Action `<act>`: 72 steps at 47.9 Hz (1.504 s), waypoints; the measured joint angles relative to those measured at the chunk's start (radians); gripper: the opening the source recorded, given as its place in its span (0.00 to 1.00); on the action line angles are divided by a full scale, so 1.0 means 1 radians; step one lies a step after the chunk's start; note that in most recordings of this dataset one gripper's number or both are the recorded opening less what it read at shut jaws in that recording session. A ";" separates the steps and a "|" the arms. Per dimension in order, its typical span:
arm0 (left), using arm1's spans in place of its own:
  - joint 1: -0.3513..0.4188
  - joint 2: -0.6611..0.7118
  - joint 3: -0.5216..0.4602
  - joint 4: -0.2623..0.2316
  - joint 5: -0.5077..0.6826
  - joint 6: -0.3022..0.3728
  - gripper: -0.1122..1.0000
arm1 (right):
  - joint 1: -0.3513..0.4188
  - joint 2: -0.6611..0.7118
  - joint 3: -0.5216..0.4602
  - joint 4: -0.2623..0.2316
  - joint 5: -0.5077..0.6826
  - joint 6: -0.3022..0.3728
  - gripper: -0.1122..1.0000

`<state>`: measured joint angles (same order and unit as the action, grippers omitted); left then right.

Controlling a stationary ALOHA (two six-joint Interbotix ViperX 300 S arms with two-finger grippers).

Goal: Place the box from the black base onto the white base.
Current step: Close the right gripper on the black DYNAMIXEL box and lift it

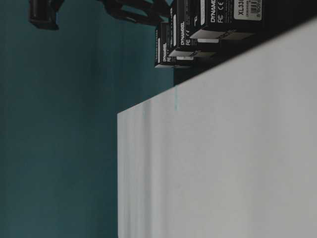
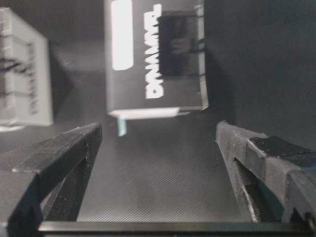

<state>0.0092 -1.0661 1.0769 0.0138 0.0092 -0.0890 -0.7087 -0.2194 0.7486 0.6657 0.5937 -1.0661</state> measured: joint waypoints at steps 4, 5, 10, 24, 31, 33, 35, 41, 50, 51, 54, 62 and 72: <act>0.000 0.002 0.000 0.000 0.000 0.000 0.05 | 0.003 0.017 -0.011 0.000 -0.008 0.000 1.00; 0.000 0.002 0.000 0.000 -0.002 0.000 0.05 | 0.006 0.020 -0.012 0.000 -0.009 0.000 1.00; 0.000 0.002 0.000 0.000 0.000 0.000 0.05 | 0.029 0.043 -0.028 0.000 -0.012 0.000 1.00; 0.000 0.002 0.000 0.000 0.000 -0.002 0.05 | 0.075 0.103 -0.055 0.000 -0.054 0.000 1.00; 0.002 0.002 0.000 0.000 0.000 -0.002 0.05 | 0.081 0.114 -0.057 0.000 -0.080 0.005 1.00; 0.002 0.002 0.000 0.000 0.000 -0.002 0.05 | 0.083 0.114 -0.057 0.000 -0.081 0.006 1.00; 0.002 0.002 0.000 0.000 0.000 -0.002 0.05 | 0.084 0.114 -0.055 0.000 -0.084 0.008 0.99; 0.000 0.002 0.000 0.000 0.000 -0.002 0.05 | 0.091 0.114 -0.055 -0.002 -0.086 0.011 0.95; 0.000 0.002 0.000 0.000 0.000 -0.002 0.05 | 0.107 0.114 -0.055 0.000 -0.087 0.014 0.72; 0.000 0.002 0.000 0.000 0.000 -0.002 0.05 | 0.109 0.114 -0.054 -0.002 -0.087 0.015 0.69; 0.002 0.000 0.000 0.000 0.000 -0.002 0.05 | 0.110 0.110 -0.051 0.000 -0.087 0.018 0.63; 0.000 0.000 0.000 0.000 0.000 -0.002 0.05 | 0.110 0.100 -0.049 0.000 -0.075 0.025 0.62; 0.002 0.000 0.000 0.000 0.000 0.000 0.05 | 0.112 0.021 -0.091 -0.005 -0.028 0.025 0.62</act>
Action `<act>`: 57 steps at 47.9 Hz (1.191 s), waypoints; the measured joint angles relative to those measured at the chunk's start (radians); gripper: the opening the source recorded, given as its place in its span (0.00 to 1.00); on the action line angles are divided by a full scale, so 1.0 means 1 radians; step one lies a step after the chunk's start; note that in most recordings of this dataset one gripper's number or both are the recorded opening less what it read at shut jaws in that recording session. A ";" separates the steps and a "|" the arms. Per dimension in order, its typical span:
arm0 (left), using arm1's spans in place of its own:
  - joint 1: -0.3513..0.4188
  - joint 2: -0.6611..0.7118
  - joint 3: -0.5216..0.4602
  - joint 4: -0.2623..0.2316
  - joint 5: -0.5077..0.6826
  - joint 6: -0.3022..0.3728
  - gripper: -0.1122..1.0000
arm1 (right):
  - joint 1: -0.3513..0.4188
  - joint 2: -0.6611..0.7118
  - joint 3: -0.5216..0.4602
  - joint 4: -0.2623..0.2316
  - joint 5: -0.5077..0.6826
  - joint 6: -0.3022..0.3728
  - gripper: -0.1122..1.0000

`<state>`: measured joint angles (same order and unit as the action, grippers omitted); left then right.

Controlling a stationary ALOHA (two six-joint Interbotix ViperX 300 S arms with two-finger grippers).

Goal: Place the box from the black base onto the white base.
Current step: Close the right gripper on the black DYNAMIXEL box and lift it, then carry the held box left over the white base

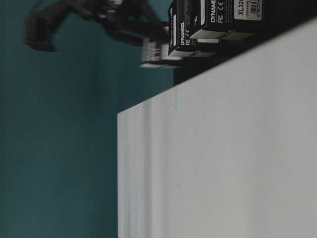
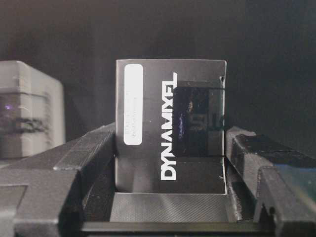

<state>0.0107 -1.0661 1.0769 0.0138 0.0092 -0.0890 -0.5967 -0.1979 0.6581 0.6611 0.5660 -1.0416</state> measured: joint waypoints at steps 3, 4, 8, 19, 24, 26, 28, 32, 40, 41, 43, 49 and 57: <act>0.000 0.000 0.000 0.000 0.000 -0.002 0.05 | 0.000 -0.026 -0.032 -0.005 0.032 0.000 0.61; -0.002 0.000 0.000 0.000 0.000 -0.002 0.05 | -0.002 -0.032 -0.044 -0.006 0.048 0.002 0.61; 0.000 0.000 -0.002 0.000 0.000 -0.002 0.05 | 0.000 -0.041 -0.091 -0.008 0.107 0.012 0.61; -0.002 0.000 0.000 0.000 0.000 -0.003 0.05 | 0.003 0.003 -0.242 -0.048 0.285 0.172 0.61; 0.000 0.000 0.000 0.000 0.000 -0.003 0.05 | 0.018 0.041 -0.318 -0.097 0.328 0.235 0.61; -0.002 0.000 -0.002 0.000 -0.002 -0.003 0.05 | 0.028 0.057 -0.345 -0.112 0.341 0.255 0.61; 0.000 0.000 -0.002 0.000 0.000 -0.003 0.05 | 0.040 0.071 -0.371 -0.126 0.348 0.273 0.61; 0.000 0.000 -0.002 0.002 0.000 -0.003 0.05 | 0.061 0.095 -0.419 -0.144 0.356 0.313 0.61; -0.002 0.000 -0.002 0.000 0.000 -0.003 0.05 | 0.104 0.146 -0.499 -0.176 0.359 0.367 0.61; 0.000 0.000 -0.002 0.000 0.000 -0.003 0.05 | 0.109 0.152 -0.506 -0.179 0.359 0.368 0.61; 0.000 0.002 -0.002 0.002 0.000 -0.003 0.05 | 0.120 0.164 -0.522 -0.189 0.357 0.373 0.61; -0.002 0.000 -0.002 0.000 0.000 -0.003 0.05 | 0.143 0.201 -0.557 -0.201 0.353 0.394 0.61; 0.000 0.000 0.000 0.002 0.000 -0.003 0.05 | 0.160 0.235 -0.586 -0.206 0.331 0.397 0.61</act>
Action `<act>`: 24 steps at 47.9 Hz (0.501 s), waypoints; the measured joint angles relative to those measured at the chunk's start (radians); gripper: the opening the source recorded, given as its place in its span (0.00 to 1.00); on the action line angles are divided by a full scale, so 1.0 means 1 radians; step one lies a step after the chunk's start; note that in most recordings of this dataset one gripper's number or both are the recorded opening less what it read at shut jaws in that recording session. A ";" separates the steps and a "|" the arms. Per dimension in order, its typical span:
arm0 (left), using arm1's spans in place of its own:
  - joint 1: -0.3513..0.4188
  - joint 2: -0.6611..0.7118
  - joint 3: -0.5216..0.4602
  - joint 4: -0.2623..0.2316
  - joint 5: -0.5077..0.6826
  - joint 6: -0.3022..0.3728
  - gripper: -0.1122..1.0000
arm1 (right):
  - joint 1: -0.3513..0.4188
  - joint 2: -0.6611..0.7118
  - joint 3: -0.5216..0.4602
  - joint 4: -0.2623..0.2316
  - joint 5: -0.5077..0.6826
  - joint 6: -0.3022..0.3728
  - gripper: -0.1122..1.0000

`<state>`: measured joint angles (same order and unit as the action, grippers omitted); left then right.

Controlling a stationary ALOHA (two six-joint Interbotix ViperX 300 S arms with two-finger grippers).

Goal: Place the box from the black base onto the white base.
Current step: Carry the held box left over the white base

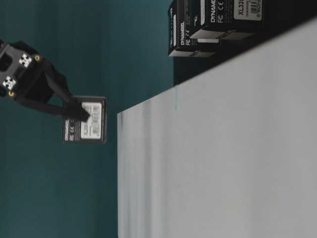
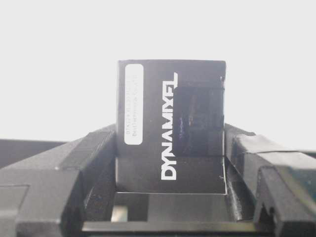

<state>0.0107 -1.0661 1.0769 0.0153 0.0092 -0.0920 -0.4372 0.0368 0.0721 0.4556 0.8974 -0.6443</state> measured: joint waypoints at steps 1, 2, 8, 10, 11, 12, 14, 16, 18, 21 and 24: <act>0.000 0.000 -0.002 -0.002 0.000 0.000 0.05 | 0.002 0.003 -0.003 0.000 -0.002 0.000 0.61; -0.002 0.000 -0.002 -0.002 0.000 0.000 0.05 | 0.003 0.009 -0.008 0.000 -0.006 0.000 0.61; 0.000 0.000 -0.002 -0.002 0.000 0.000 0.05 | 0.006 0.032 -0.021 -0.003 -0.018 0.002 0.61; -0.002 0.000 -0.002 -0.002 0.000 0.000 0.05 | 0.006 0.038 -0.021 -0.003 -0.021 0.002 0.61; 0.000 0.000 -0.002 -0.002 0.000 0.000 0.05 | 0.006 0.041 -0.023 -0.003 -0.023 0.002 0.61; 0.000 0.000 -0.002 -0.002 0.000 0.000 0.05 | 0.006 0.043 -0.021 -0.003 -0.025 0.002 0.61; 0.000 0.000 -0.002 -0.002 0.000 0.000 0.05 | 0.006 0.046 -0.023 -0.006 -0.029 0.002 0.61; -0.002 0.000 -0.002 -0.002 0.000 0.000 0.05 | 0.006 0.049 -0.023 -0.011 -0.032 0.002 0.61; -0.002 0.000 -0.002 -0.002 0.000 0.000 0.05 | 0.006 0.052 -0.023 -0.017 -0.035 0.002 0.61; 0.000 0.000 -0.002 -0.002 0.000 0.000 0.05 | 0.006 0.054 -0.023 -0.028 -0.038 0.002 0.61; 0.000 0.000 -0.002 -0.002 0.000 0.000 0.05 | 0.006 0.055 -0.021 -0.035 -0.041 0.002 0.61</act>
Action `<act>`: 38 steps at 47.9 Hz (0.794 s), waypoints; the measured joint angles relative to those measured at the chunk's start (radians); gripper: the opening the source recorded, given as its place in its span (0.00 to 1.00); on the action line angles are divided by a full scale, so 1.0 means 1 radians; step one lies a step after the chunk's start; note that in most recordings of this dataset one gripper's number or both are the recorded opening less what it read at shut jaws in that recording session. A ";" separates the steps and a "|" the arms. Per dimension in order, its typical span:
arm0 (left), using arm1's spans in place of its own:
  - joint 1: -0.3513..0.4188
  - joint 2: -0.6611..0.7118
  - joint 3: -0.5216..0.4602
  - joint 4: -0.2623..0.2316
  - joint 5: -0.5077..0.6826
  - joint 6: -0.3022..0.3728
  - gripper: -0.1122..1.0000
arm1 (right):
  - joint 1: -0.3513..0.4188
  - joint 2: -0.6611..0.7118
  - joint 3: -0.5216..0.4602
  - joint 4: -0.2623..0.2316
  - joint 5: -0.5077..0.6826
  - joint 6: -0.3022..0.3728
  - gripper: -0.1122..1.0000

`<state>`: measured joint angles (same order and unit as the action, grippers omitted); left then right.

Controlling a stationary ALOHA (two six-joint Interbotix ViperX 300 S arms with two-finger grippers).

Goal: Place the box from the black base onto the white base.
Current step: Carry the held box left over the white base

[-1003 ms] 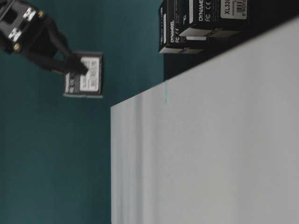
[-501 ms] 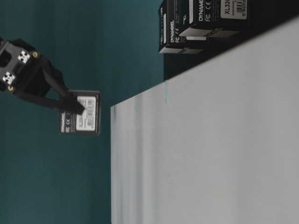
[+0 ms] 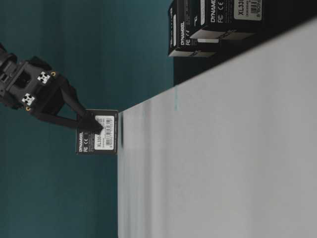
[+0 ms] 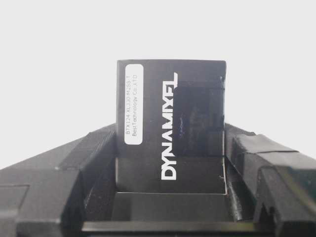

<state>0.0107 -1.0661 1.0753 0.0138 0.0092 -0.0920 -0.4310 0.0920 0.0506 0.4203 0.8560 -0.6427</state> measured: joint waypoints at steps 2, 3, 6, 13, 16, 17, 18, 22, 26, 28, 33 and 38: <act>0.000 0.000 0.002 0.000 0.000 0.000 0.05 | 0.000 0.002 -0.002 -0.002 0.000 0.000 0.61; 0.000 0.000 0.000 0.000 0.000 0.000 0.05 | 0.000 0.002 -0.002 -0.002 0.000 0.000 0.61; 0.000 0.000 0.002 0.000 -0.002 0.000 0.05 | 0.000 0.002 -0.002 -0.002 0.000 0.000 0.61; 0.000 -0.002 0.000 0.000 0.000 0.000 0.05 | 0.000 0.003 -0.002 -0.005 0.000 0.000 0.61; 0.000 -0.002 0.000 0.000 0.000 0.000 0.05 | 0.000 0.003 -0.002 -0.006 0.000 0.000 0.61; 0.000 -0.002 0.000 0.000 0.000 0.000 0.05 | 0.000 0.005 -0.002 -0.006 -0.002 0.000 0.61; 0.000 -0.002 0.000 0.000 0.000 0.000 0.05 | 0.000 0.005 -0.002 -0.005 -0.002 0.000 0.61; 0.000 0.000 0.000 0.002 0.000 0.000 0.05 | 0.000 0.006 -0.002 -0.005 -0.002 0.000 0.61; 0.000 -0.002 0.000 0.000 0.000 0.000 0.05 | 0.000 0.008 -0.002 -0.006 -0.002 0.000 0.61; 0.000 -0.002 0.000 0.000 0.000 0.000 0.05 | 0.000 0.008 -0.002 -0.006 -0.002 0.000 0.61; 0.000 -0.002 0.000 0.002 0.000 0.000 0.05 | 0.000 0.011 0.000 -0.006 -0.002 0.000 0.61; 0.000 -0.002 0.000 0.000 0.000 0.000 0.05 | 0.000 0.012 0.003 -0.006 -0.006 0.000 0.61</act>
<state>0.0107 -1.0677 1.0753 0.0138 0.0092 -0.0920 -0.4310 0.1043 0.0537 0.4142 0.8498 -0.6427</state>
